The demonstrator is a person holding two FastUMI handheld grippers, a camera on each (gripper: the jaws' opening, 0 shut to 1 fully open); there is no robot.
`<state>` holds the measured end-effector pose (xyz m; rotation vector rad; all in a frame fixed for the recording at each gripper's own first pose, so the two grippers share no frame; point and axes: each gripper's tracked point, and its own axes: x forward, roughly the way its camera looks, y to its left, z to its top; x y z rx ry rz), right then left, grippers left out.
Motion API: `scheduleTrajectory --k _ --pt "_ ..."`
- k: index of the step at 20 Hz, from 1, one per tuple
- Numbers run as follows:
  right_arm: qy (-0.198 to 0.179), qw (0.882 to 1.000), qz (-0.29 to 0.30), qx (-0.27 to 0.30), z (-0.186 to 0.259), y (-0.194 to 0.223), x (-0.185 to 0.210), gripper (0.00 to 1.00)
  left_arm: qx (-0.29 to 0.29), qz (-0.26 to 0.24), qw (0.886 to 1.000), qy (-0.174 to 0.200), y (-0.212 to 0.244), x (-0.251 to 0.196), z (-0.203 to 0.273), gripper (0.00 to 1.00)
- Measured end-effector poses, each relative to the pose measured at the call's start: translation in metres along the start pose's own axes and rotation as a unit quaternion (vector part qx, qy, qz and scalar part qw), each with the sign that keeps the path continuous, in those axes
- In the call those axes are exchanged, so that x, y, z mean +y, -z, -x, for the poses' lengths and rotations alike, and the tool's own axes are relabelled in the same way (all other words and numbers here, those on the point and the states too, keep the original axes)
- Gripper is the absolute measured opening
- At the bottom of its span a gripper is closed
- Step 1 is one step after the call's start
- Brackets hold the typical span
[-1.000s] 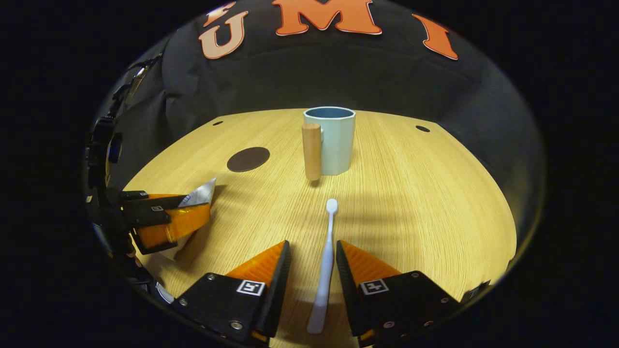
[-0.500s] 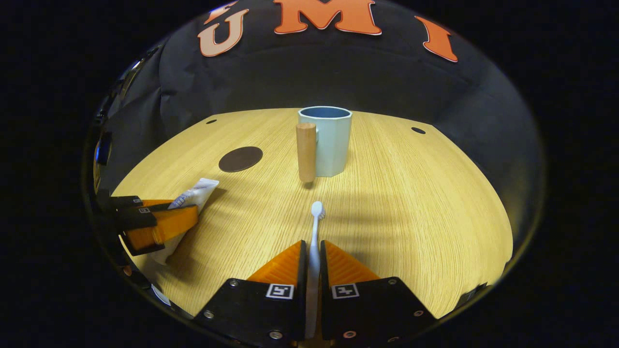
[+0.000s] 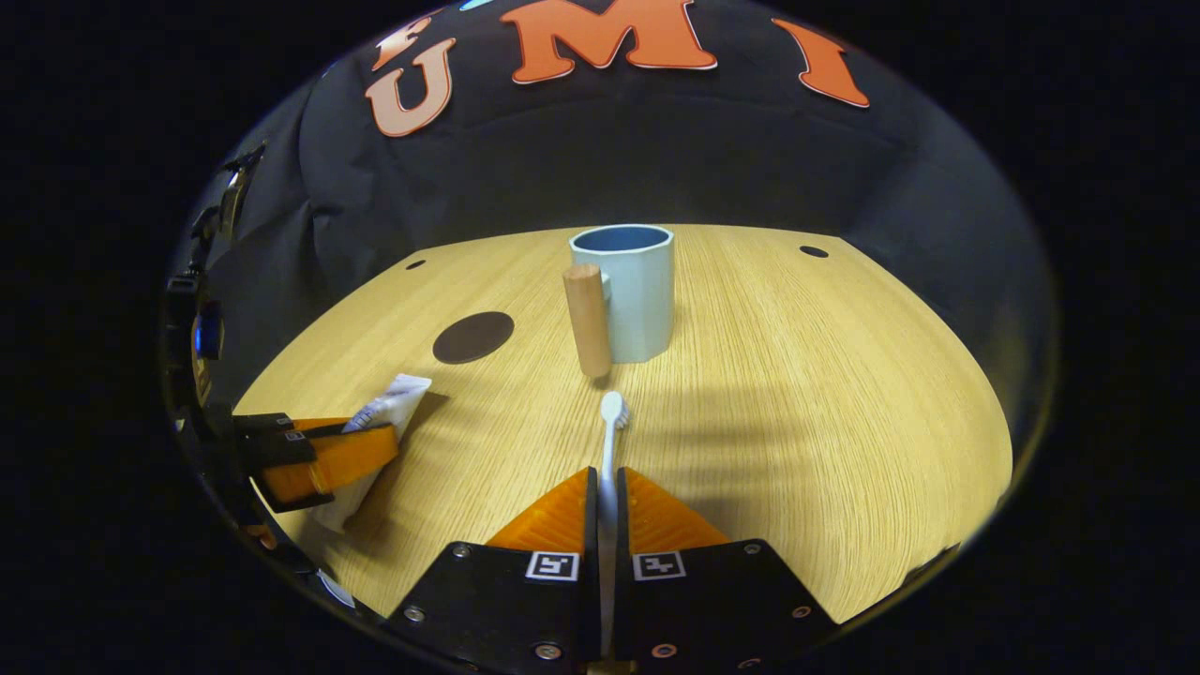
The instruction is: Put the toothbrush and toothpaste on the desktop into the cup, then pick up the cup and place it on the coaster on the desktop.
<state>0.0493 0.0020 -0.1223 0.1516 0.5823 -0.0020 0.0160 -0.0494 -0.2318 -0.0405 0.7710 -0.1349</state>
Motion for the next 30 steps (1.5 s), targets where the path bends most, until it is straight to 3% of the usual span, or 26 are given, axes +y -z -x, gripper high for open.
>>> scheduleTrajectory --k 2,6,20,30 --pt "-0.002 1.000 -0.002 -0.009 0.001 -0.003 0.000 0.07 -0.002 0.004 1.000 0.004 0.001 0.000 0.000 0.15" --pt "-0.019 0.999 -0.013 -0.030 0.006 -0.016 0.004 0.07 -0.017 0.002 1.000 0.009 -0.007 -0.001 0.005 0.14" --pt "-0.041 0.991 -0.014 -0.127 0.040 -0.076 0.006 0.06 -0.066 0.005 0.998 0.023 -0.037 -0.007 0.020 0.16" --pt "-0.066 0.974 -0.016 -0.214 0.048 -0.127 0.014 0.05 -0.079 0.011 0.997 0.011 -0.038 -0.008 0.022 0.15"
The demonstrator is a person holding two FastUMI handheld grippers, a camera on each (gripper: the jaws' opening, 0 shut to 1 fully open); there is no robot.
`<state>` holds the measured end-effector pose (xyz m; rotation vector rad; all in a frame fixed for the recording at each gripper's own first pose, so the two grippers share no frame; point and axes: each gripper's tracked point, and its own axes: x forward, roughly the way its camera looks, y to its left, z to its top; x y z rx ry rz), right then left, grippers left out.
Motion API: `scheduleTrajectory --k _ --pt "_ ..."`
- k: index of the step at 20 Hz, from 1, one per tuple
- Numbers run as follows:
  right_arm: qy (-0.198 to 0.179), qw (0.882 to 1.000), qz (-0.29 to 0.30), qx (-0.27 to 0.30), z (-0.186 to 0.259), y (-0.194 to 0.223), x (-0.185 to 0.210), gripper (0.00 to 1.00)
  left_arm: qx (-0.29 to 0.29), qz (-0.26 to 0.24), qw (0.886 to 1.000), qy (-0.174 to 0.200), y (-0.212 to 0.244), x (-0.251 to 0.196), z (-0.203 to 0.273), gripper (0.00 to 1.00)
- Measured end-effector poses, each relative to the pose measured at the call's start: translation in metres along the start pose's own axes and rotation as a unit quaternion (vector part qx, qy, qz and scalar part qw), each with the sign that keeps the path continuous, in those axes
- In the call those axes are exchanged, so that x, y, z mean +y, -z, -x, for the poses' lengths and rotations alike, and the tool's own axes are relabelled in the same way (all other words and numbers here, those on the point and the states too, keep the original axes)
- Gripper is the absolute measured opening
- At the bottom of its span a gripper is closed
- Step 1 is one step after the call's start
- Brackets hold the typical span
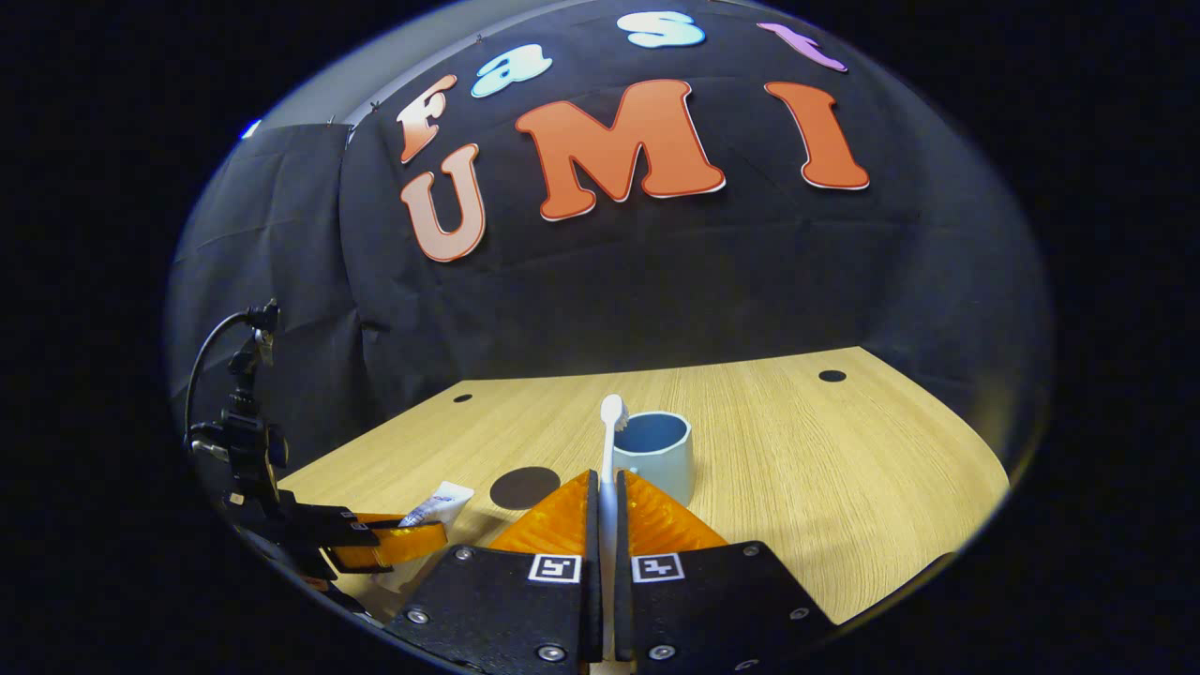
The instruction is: Put the toothbrush and toothpaste on the desktop into the cup, then pick up the cup and place it on the coaster on the desktop.
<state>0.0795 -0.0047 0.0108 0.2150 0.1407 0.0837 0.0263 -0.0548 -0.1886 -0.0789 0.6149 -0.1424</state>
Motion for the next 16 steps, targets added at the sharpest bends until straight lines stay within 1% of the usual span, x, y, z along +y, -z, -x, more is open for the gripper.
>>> scheduleTrajectory --k 5,9,11,12,16 --pt "-0.002 0.998 0.011 -0.059 -0.014 -0.027 -0.006 0.06 -0.016 0.000 1.000 -0.004 -0.011 0.002 0.009 0.15" --pt "-0.002 0.996 0.016 -0.090 -0.027 -0.024 -0.019 0.05 -0.022 0.000 1.000 -0.006 -0.012 0.003 0.008 0.15" --pt "-0.009 0.994 0.018 -0.109 -0.033 -0.029 -0.020 0.05 -0.025 0.002 1.000 -0.007 -0.013 0.003 0.010 0.15" --pt "-0.005 0.993 0.017 -0.120 -0.038 -0.036 -0.024 0.05 -0.026 0.003 1.000 -0.008 -0.014 0.003 0.011 0.15" --pt "-0.008 0.989 0.010 -0.147 -0.055 -0.047 -0.031 0.05 -0.031 0.006 0.999 -0.007 -0.016 0.003 0.013 0.15"
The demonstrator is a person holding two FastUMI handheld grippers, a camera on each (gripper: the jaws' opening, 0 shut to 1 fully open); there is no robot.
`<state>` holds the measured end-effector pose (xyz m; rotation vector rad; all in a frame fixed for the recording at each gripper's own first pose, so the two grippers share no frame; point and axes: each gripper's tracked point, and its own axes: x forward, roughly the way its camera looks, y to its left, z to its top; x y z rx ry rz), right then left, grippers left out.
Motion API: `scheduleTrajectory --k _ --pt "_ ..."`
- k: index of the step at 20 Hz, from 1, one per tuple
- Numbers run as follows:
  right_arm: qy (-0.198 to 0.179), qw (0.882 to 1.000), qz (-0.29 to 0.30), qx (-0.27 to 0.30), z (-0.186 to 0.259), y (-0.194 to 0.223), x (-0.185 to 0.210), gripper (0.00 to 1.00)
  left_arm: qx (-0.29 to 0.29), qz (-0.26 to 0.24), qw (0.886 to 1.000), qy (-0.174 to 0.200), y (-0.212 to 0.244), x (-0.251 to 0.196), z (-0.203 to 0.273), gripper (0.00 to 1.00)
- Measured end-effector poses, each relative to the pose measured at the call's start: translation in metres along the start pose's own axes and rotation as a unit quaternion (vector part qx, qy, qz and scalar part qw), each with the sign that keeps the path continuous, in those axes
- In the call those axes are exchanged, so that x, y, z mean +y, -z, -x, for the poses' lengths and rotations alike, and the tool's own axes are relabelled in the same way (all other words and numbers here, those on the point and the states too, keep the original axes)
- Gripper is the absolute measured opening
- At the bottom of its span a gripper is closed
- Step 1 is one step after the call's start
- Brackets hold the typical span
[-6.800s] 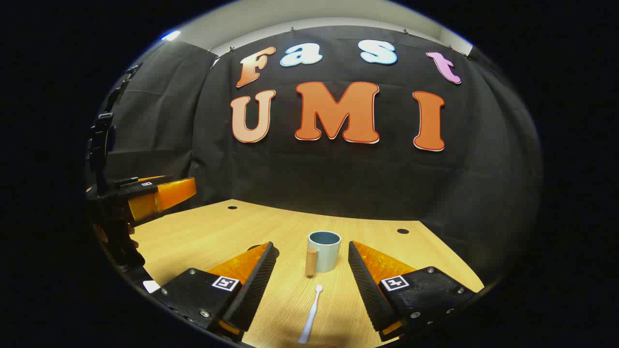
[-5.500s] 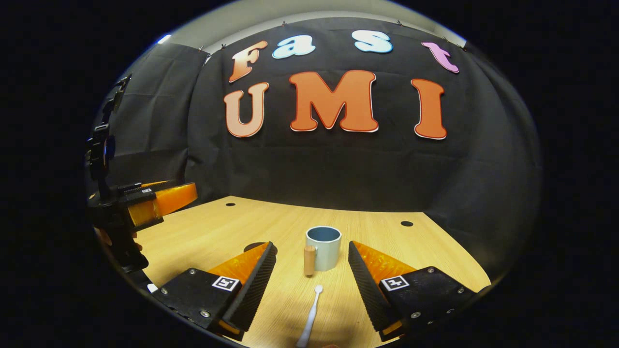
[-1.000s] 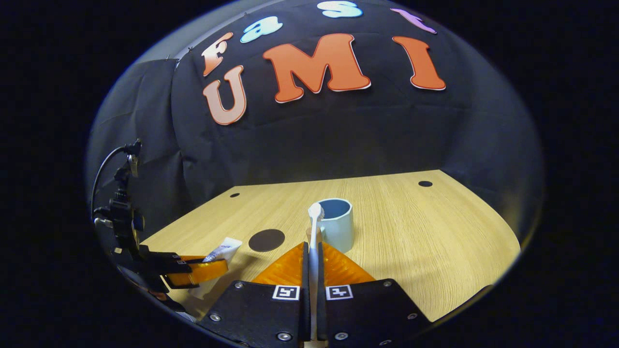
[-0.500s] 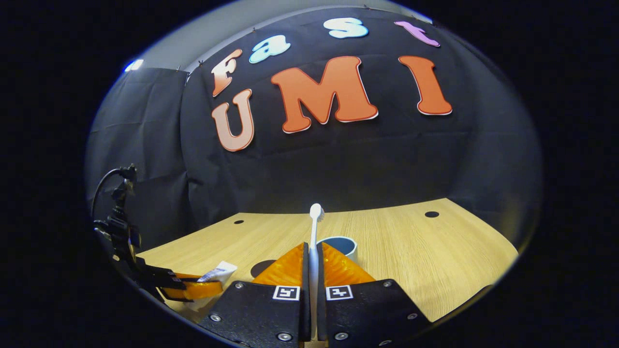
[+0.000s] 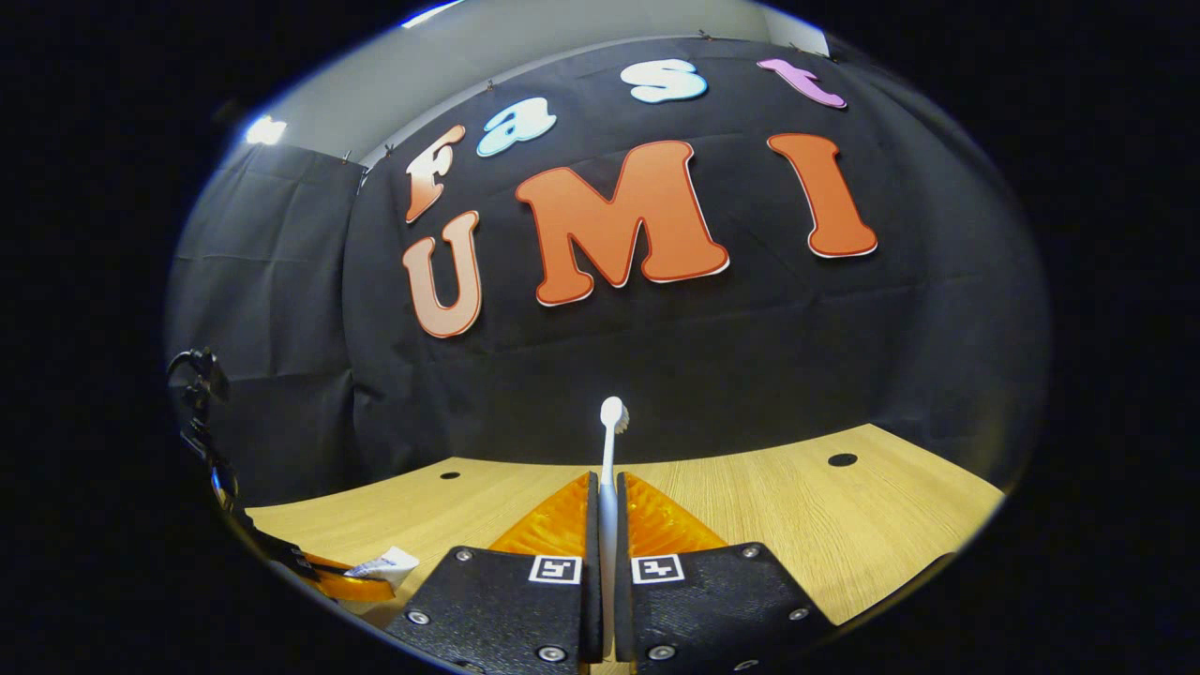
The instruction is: Put the toothbrush and toothpaste on the desktop into the cup, then pick up the cup and place it on the coaster on the desktop.
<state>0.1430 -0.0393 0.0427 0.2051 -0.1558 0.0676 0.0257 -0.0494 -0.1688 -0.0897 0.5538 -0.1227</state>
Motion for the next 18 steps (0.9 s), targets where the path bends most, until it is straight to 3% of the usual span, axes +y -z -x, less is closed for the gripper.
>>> scheduleTrajectory --k 13,18 --pt "-0.018 0.998 -0.001 -0.064 -0.045 -0.008 0.008 0.06 -0.027 0.014 0.999 -0.010 -0.011 0.014 0.006 0.15" --pt "-0.032 0.995 0.033 -0.093 -0.054 -0.016 0.012 0.05 -0.032 0.015 0.999 -0.012 -0.008 0.014 0.004 0.15"
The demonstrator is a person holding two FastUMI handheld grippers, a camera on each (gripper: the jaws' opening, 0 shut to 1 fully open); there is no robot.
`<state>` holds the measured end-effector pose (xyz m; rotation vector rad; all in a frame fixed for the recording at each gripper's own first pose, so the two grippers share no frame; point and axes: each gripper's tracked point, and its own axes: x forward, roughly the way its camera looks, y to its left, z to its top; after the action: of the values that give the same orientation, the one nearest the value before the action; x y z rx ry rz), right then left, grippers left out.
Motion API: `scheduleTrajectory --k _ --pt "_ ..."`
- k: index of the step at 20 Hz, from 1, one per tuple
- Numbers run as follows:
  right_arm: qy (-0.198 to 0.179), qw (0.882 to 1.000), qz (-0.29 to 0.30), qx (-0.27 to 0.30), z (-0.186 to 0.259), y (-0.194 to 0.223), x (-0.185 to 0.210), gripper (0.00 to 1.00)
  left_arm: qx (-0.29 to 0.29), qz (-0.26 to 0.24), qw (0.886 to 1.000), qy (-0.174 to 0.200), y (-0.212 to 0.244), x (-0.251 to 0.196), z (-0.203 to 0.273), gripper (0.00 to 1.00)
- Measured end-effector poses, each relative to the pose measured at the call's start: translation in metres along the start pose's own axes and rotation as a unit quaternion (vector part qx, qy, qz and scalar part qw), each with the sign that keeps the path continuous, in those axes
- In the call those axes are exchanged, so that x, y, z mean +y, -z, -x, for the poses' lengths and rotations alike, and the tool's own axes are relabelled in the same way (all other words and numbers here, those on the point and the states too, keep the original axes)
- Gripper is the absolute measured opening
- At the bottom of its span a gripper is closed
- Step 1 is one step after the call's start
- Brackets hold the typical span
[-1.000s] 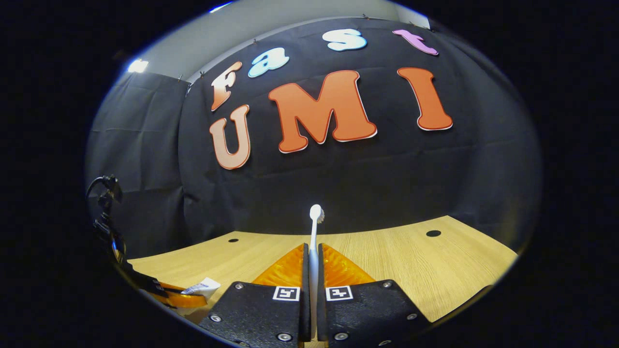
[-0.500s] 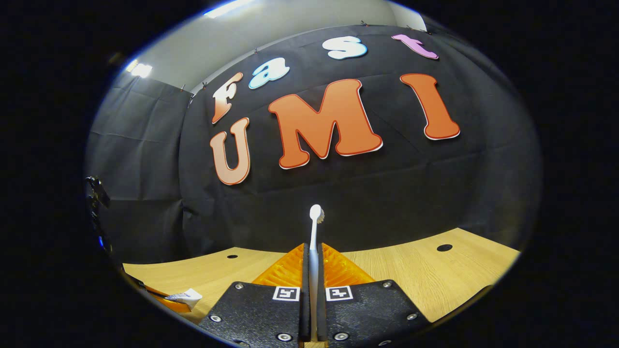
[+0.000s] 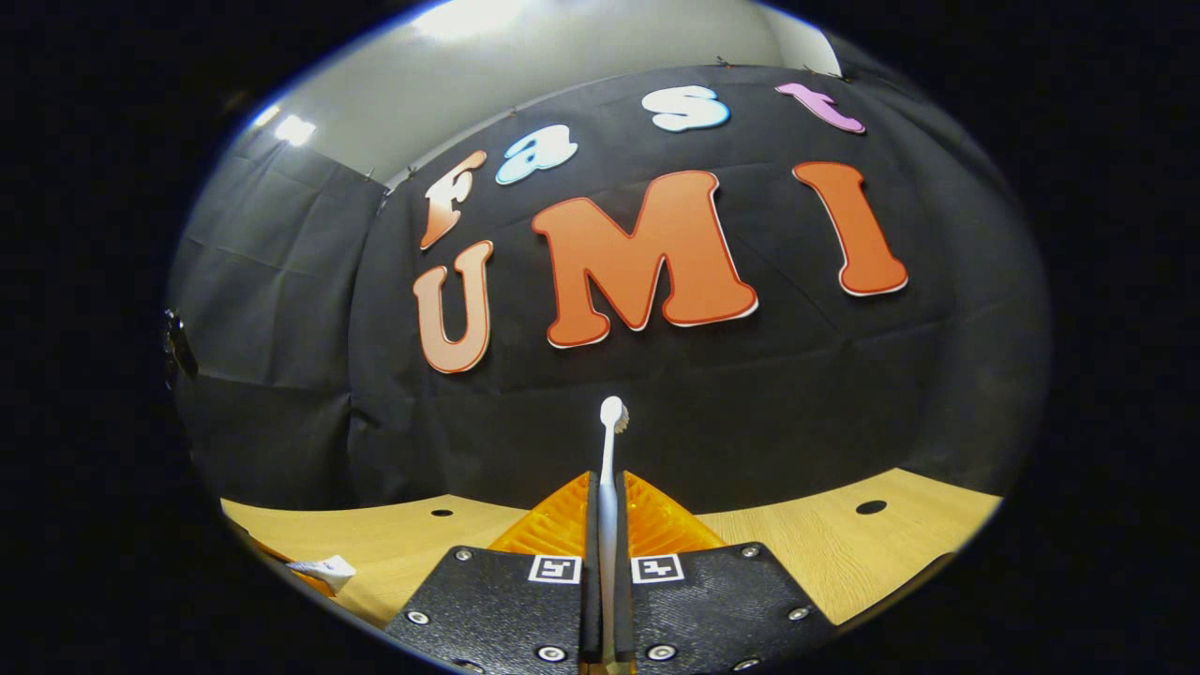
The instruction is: Put the toothbrush and toothpaste on the desktop into the cup, then pick up the cup and place it on the coaster on the desktop.
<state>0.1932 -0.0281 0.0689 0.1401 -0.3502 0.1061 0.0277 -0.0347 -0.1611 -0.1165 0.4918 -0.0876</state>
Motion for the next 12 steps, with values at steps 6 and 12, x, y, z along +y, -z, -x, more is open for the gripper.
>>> scheduleTrajectory --k 6,12 --pt "0.004 1.000 -0.012 0.003 -0.017 0.013 -0.012 0.05 -0.002 0.002 1.000 -0.010 0.001 0.000 0.002 0.15" --pt "0.000 1.000 -0.014 0.014 -0.026 0.032 -0.014 0.05 -0.009 -0.002 1.000 -0.018 -0.008 0.006 0.016 0.14"
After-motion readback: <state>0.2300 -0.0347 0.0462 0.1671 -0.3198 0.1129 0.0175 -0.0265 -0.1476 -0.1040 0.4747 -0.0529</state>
